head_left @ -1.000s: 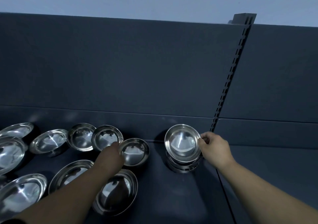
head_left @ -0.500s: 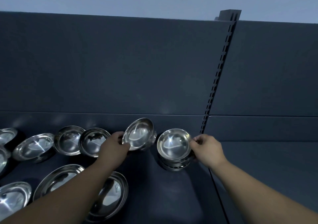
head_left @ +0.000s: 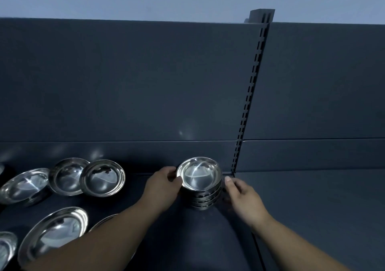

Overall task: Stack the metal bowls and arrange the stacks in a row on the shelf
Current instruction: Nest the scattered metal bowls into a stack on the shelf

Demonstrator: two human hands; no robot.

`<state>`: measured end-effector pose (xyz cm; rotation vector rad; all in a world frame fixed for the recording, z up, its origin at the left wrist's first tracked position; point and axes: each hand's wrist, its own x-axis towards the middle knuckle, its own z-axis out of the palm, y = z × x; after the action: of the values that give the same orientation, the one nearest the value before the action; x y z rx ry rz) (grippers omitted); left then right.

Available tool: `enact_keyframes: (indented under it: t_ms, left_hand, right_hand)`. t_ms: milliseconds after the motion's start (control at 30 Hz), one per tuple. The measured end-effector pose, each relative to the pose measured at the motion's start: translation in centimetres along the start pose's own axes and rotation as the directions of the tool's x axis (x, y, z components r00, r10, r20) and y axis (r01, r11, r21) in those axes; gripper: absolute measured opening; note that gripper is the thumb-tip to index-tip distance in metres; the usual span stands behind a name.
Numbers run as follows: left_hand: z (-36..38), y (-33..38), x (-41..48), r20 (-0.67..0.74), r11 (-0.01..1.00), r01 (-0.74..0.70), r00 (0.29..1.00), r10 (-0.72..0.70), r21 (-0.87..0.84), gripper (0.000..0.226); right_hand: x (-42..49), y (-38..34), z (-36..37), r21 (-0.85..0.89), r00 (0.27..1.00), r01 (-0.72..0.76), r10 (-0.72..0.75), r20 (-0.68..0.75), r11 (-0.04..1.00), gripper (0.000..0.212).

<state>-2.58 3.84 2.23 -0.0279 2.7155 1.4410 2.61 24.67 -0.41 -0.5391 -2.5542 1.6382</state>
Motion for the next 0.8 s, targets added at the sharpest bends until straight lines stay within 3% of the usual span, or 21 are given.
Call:
enact_keyframes:
  t_ms: [100, 233, 400, 500, 600, 800]
  left_hand:
    - [0.6, -0.2, -0.5, 0.007, 0.998, -0.015, 1.000, 0.015, 0.057, 0.037]
    - [1.6, -0.4, -1.0, 0.030, 0.998, 0.007, 1.000, -0.005, -0.063, 0.032]
    - [2.9, 0.2, -0.8, 0.100, 0.977, 0.054, 0.994, -0.034, -0.204, 0.035]
    - [3.5, 0.6, -0.7, 0.149, 0.985, 0.054, 0.988, -0.030, -0.165, 0.054]
    - [4.2, 1.5, -0.7, 0.175, 0.999, 0.011, 0.985, -0.004, -0.038, 0.057]
    - [5.2, 1.7, -0.6, 0.121, 0.960, -0.237, 0.968, 0.221, 0.146, 0.080]
  right_hand:
    - [-0.8, 0.9, 0.1, 0.083, 0.993, 0.037, -0.046, 0.109, 0.996, 0.048]
    - [-1.3, 1.7, 0.2, 0.108, 0.960, 0.120, -0.143, 0.239, 0.987, 0.079]
    - [-0.3, 1.6, -0.5, 0.083, 0.962, 0.154, -0.169, 0.216, 0.985, 0.089]
    - [0.5, 1.7, -1.2, 0.076, 0.969, 0.142, -0.154, 0.193, 0.987, 0.092]
    - [1.2, 1.8, -1.7, 0.093, 0.969, 0.132, -0.148, 0.196, 0.987, 0.093]
    - [1.7, 2.3, -2.3, 0.086, 0.964, 0.157, -0.172, 0.204, 0.984, 0.087]
